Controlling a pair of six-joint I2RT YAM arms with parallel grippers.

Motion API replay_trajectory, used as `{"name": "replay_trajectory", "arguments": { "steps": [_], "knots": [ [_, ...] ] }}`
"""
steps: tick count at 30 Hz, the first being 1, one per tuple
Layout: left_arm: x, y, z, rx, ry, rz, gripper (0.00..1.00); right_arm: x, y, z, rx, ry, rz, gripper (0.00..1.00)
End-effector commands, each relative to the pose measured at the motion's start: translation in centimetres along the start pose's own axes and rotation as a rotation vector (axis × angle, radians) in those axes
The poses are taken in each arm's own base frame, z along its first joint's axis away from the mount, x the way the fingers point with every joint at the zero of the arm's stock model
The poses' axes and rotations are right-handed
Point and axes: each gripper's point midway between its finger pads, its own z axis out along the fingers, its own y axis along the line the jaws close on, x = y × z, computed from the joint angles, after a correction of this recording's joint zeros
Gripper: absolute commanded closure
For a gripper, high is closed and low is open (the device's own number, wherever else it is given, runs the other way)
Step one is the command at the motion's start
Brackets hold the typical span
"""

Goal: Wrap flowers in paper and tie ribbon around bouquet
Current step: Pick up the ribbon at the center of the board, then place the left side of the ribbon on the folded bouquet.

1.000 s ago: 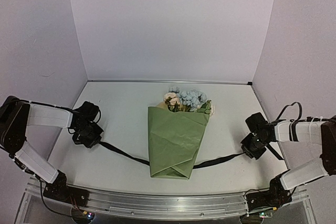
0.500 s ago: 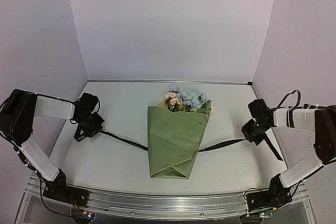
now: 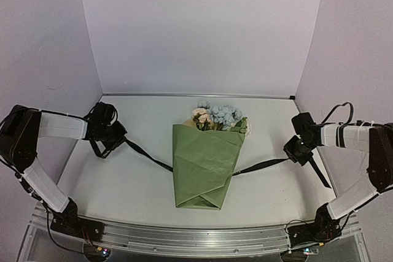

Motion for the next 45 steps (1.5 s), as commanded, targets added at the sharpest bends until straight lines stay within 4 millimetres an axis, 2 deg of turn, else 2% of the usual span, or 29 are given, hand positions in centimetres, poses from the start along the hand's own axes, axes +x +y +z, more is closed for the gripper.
{"name": "replay_trajectory", "arguments": {
  "steps": [1,4,6,8,10,11,12,13,15,16,18,19,21,23,25,27,31,35,37,38,40,42,45],
  "knots": [
    [-0.4,-6.0,-2.3,0.191,-0.053,0.107,1.00,-1.8,0.6,-1.2,-0.025,-0.074,-0.010,1.00],
    [0.4,-6.9,-2.6,0.223,-0.055,0.132,1.00,-1.6,0.9,-1.5,-0.040,-0.065,-0.015,1.00],
    [0.5,-8.7,-3.2,0.286,-0.074,0.169,1.00,-1.0,1.4,-1.3,-0.057,-0.033,-0.023,1.00],
    [1.3,-12.7,-4.6,0.401,-0.101,0.292,1.00,-0.3,1.6,-1.1,-0.063,-0.003,-0.033,1.00],
    [4.1,-18.7,-6.5,0.539,-0.097,0.478,1.00,0.3,1.6,-0.8,-0.070,0.021,-0.035,1.00],
    [6.5,-22.2,-8.0,0.630,-0.082,0.586,1.00,0.5,1.7,-0.7,-0.075,0.031,-0.033,1.00],
    [9.9,-25.0,-8.9,0.715,-0.036,0.712,1.00,0.7,1.6,-0.6,-0.078,0.035,-0.031,1.00],
    [13.1,-27.0,-9.2,0.764,0.012,0.811,1.00,1.0,1.7,-0.5,-0.085,0.046,-0.027,1.00],
    [20.8,-29.0,-9.4,0.848,0.163,1.009,1.00,1.4,1.8,-0.5,-0.099,0.065,-0.023,1.00],
    [24.3,-28.1,-7.8,0.819,0.254,1.102,1.00,1.6,1.9,-0.5,-0.102,0.070,-0.024,1.00],
    [30.2,-27.0,-6.9,0.787,0.389,1.241,1.00,1.8,2.0,-0.5,-0.107,0.075,-0.028,1.00],
    [32.5,-26.3,-6.1,0.768,0.441,1.286,0.99,1.9,2.0,-0.6,-0.110,0.077,-0.032,1.00],
    [34.8,-24.4,-4.7,0.720,0.510,1.330,0.88,2.1,2.2,-0.6,-0.115,0.083,-0.036,1.00],
    [35.2,-23.8,-4.2,0.693,0.509,1.337,0.79,2.2,2.3,-0.6,-0.118,0.087,-0.040,1.00],
    [34.6,-24.2,-4.5,0.700,0.471,1.319,0.65,2.2,2.4,-0.7,-0.122,0.088,-0.043,1.00],
    [33.8,-25.0,-5.2,0.713,0.431,1.301,0.57,2.3,2.8,-0.8,-0.128,0.090,-0.049,1.00],
    [33.2,-26.3,-6.3,0.748,0.408,1.269,0.44,2.4,3.2,-0.9,-0.136,0.091,-0.059,1.00],
    [33.1,-27.2,-7.1,0.772,0.418,1.228,0.38,2.5,3.6,-1.1,-0.145,0.094,-0.067,1.00],
    [30.6,-27.8,-7.3,0.733,0.339,1.145,0.35,2.5,3.7,-1.2,-0.147,0.093,-0.076,1.00],
    [28.8,-28.3,-7.7,0.714,0.294,1.071,0.34,2.5,3.8,-1.3,-0.148,0.091,-0.083,1.00],
    [24.6,-27.7,-7.5,0.639,0.229,0.927,0.33,2.4,3.9,-1.5,-0.148,0.089,-0.098,1.00],
    [21.0,-25.8,-6.8,0.537,0.181,0.801,0.32,2.4,4.0,-1.6,-0.146,0.087,-0.115,1.00],
    [16.6,-21.6,-4.9,0.327,0.138,0.640,0.30,2.4,4.0,-1.6,-0.142,0.089,-0.130,1.00]
  ]
}}
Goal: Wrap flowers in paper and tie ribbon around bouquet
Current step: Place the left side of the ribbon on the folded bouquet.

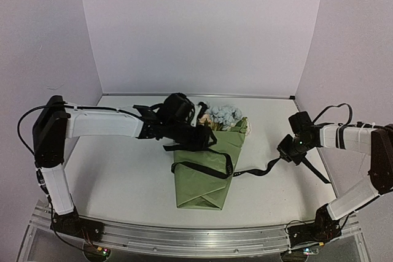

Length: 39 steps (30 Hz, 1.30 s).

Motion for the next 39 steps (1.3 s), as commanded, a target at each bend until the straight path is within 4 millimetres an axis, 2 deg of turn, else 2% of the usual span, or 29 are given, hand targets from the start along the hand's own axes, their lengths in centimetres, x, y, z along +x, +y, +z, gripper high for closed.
{"name": "replay_trajectory", "arguments": {
  "steps": [1,3,5,8,11,15,17,21,27,36,39],
  "knots": [
    [-2.3,9.4,-5.2,-0.293,-0.132,-0.392,0.30,-0.7,1.0,-0.5,-0.005,-0.017,-0.045,1.00],
    [-0.4,13.1,-6.1,-0.350,-0.115,-0.535,0.30,-0.6,1.1,-0.5,-0.007,-0.013,-0.052,1.00],
    [1.3,16.0,-6.6,-0.319,-0.112,-0.660,0.31,-0.5,1.1,-0.4,-0.006,-0.009,-0.054,1.00],
    [2.5,18.0,-6.4,-0.194,-0.108,-0.776,0.31,-0.4,1.2,-0.3,-0.008,-0.003,-0.060,1.00],
    [2.8,17.6,-5.7,-0.070,-0.107,-0.860,0.31,-0.4,1.4,-0.4,-0.011,-0.001,-0.065,1.00],
    [1.9,16.2,-5.2,0.102,-0.162,-0.995,0.28,-0.4,1.4,-0.4,-0.011,-0.001,-0.069,1.00],
    [1.7,16.2,-5.0,0.174,-0.208,-1.076,0.27,-0.3,1.5,-0.4,-0.011,0.001,-0.072,1.00],
    [2.9,16.8,-3.5,0.266,-0.224,-1.288,0.29,-0.3,1.6,-0.4,-0.015,0.007,-0.078,1.00],
    [4.6,18.0,-2.1,0.199,-0.240,-1.394,0.33,-0.5,1.7,-0.8,-0.019,0.000,-0.077,1.00],
    [3.5,20.1,-1.3,0.117,-0.322,-1.422,0.48,-0.5,1.8,-1.1,-0.026,-0.004,-0.081,1.00],
    [3.0,20.5,-0.5,0.144,-0.339,-1.433,0.55,-0.5,1.8,-1.3,-0.025,-0.008,-0.083,1.00]
  ]
}}
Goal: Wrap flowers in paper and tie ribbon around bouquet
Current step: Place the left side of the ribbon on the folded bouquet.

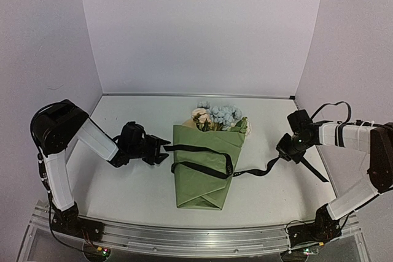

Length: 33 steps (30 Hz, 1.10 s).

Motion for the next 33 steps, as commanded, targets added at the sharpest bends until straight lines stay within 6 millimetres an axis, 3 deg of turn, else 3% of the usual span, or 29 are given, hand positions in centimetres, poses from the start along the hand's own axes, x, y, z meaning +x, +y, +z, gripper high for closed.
{"name": "replay_trajectory", "arguments": {
  "steps": [1,5,10,13,18,22,26,31,33],
  "knots": [
    [-1.1,-1.6,1.5,0.062,-0.034,-0.026,0.58,-0.8,1.1,-1.2,-0.027,-0.028,-0.019,1.00],
    [-1.5,-1.9,2.0,0.064,-0.045,-0.021,0.70,-0.7,1.0,-1.4,-0.026,-0.029,-0.022,1.00],
    [-1.8,-3.5,1.3,0.079,-0.067,0.068,0.92,-0.7,0.8,-1.6,-0.024,-0.033,-0.026,0.96],
    [-1.5,-6.3,0.5,0.085,-0.088,0.212,1.00,-0.6,0.7,-1.8,-0.020,-0.035,-0.034,0.86],
    [1.6,-13.1,-0.8,0.147,-0.053,0.569,1.00,-0.9,0.1,-2.4,0.018,-0.039,-0.055,0.44],
    [6.2,-17.2,-1.2,0.214,0.041,0.783,1.00,-1.5,-1.7,-3.3,0.080,-0.051,-0.024,0.24],
    [13.8,-19.8,-0.9,0.311,0.217,1.003,1.00,-2.7,-4.5,-3.7,0.138,-0.071,0.066,0.10],
    [23.4,-19.6,0.6,0.431,0.487,1.160,1.00,-4.6,-5.6,-4.0,0.151,-0.088,0.136,0.08],
    [26.8,-18.5,1.3,0.459,0.582,1.207,1.00,-5.1,-5.9,-4.0,0.153,-0.088,0.154,0.07]
  ]
}}
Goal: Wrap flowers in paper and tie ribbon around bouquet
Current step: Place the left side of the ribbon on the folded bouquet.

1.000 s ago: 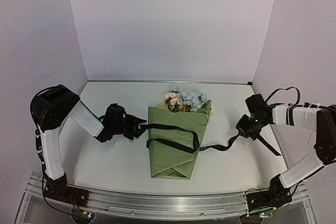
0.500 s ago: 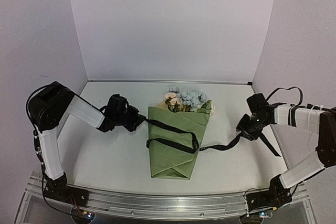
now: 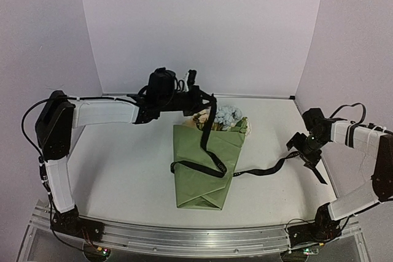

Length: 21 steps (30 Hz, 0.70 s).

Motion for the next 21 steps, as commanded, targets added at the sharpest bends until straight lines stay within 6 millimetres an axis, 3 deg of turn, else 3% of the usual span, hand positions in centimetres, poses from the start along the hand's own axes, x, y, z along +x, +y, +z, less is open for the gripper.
{"name": "replay_trajectory", "arguments": {
  "steps": [1,4,7,13,14,21],
  "knots": [
    [6.7,-4.3,4.4,0.178,0.242,0.169,1.00,-2.3,-0.2,-0.9,0.004,-0.029,0.046,0.07],
    [10.5,-8.2,6.6,0.288,0.346,0.248,1.00,-3.2,-0.4,-0.6,0.003,-0.014,0.077,0.06],
    [14.1,-9.8,8.1,0.343,0.431,0.286,1.00,-4.0,-1.1,0.0,0.011,0.004,0.126,0.06],
    [20.0,-10.6,10.0,0.406,0.579,0.330,1.00,-4.9,-1.5,1.4,0.032,0.037,0.171,0.07],
    [21.1,-10.0,10.5,0.397,0.607,0.331,1.00,-5.0,-1.3,1.6,0.032,0.044,0.174,0.08],
    [22.5,-8.6,12.8,0.366,0.637,0.347,1.00,-7.0,-0.3,3.6,0.057,0.050,0.192,0.21]
  ]
}}
